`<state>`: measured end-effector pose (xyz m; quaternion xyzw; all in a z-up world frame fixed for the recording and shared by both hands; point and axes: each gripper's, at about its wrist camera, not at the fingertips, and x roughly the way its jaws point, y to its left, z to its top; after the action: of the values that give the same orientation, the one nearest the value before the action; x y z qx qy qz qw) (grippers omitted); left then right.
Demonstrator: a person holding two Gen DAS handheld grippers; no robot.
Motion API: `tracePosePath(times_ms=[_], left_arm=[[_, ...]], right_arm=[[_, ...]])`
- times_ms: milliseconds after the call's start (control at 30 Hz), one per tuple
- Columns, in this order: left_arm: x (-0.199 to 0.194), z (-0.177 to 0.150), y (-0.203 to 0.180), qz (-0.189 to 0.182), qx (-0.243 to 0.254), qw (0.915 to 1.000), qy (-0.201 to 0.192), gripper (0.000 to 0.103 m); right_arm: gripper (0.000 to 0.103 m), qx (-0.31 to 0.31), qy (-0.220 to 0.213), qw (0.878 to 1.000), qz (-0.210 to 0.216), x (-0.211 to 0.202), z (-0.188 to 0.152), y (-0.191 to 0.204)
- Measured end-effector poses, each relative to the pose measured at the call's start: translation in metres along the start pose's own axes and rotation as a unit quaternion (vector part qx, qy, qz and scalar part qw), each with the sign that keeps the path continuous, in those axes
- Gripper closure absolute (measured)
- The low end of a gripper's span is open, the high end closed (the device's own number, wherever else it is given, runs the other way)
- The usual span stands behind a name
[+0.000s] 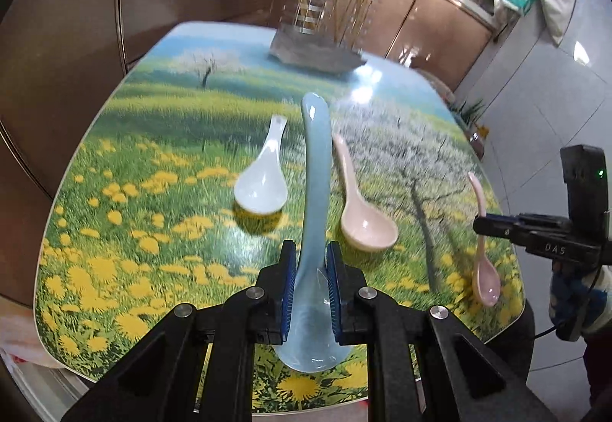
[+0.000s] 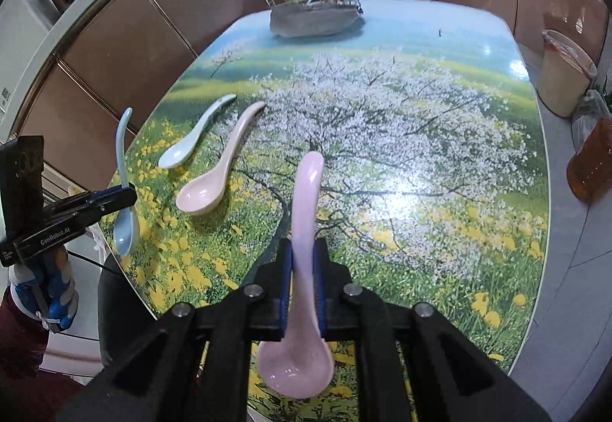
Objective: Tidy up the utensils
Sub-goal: 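Lift both held spoons upright and carry them over the wire holder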
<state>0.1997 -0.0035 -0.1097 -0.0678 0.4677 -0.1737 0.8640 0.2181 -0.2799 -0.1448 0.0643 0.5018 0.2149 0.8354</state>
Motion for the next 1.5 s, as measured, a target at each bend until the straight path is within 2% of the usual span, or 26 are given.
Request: tracePosePath(times_ms=[167,300,467,733,867,933,967,1067,1200,1333,1500], left_arm=[[-0.015,0.014,-0.004,-0.020,-0.006,0.9995,-0.022,0.088],[-0.027,0.041,-0.006,-0.037,-0.019,0.9982,-0.044,0.088],[-0.037,0.095,-0.015,-0.044,-0.025,0.9940,-0.097,0.088],[-0.029,0.211,-0.019,-0.039,-0.040,0.9787,-0.198,0.088],[-0.007,0.262,-0.024,-0.026,-0.044,0.9667,-0.251,0.088],[0.003,0.277,-0.026,-0.018,-0.047,0.9602,-0.275,0.088],[0.012,0.286,-0.028,-0.003,-0.043,0.9548,-0.294,0.088],[0.034,0.300,-0.037,0.031,-0.030,0.9427,-0.331,0.088],[0.066,0.306,-0.036,0.064,-0.030,0.9376,-0.340,0.088],[0.098,0.300,-0.028,0.081,-0.041,0.9397,-0.330,0.088],[0.118,0.292,-0.030,0.082,-0.028,0.9436,-0.320,0.088]], right_arm=[[0.093,0.002,-0.029,1.000,0.008,-0.026,0.007,0.005],[0.093,-0.010,-0.063,0.998,0.009,-0.050,0.035,0.017],[0.093,-0.029,-0.130,0.991,0.015,-0.081,0.089,0.034],[0.093,-0.059,-0.238,0.969,0.026,-0.090,0.197,0.055],[0.093,-0.085,-0.296,0.951,0.016,-0.082,0.250,0.056],[0.093,-0.094,-0.321,0.942,0.012,-0.075,0.268,0.056],[0.093,-0.099,-0.335,0.937,0.007,-0.069,0.278,0.055],[0.093,-0.112,-0.365,0.924,0.000,-0.048,0.297,0.046],[0.093,-0.119,-0.388,0.914,-0.008,-0.014,0.311,0.035],[0.093,-0.131,-0.394,0.910,-0.012,0.016,0.308,0.024],[0.093,-0.135,-0.385,0.913,-0.014,0.038,0.300,0.011]])
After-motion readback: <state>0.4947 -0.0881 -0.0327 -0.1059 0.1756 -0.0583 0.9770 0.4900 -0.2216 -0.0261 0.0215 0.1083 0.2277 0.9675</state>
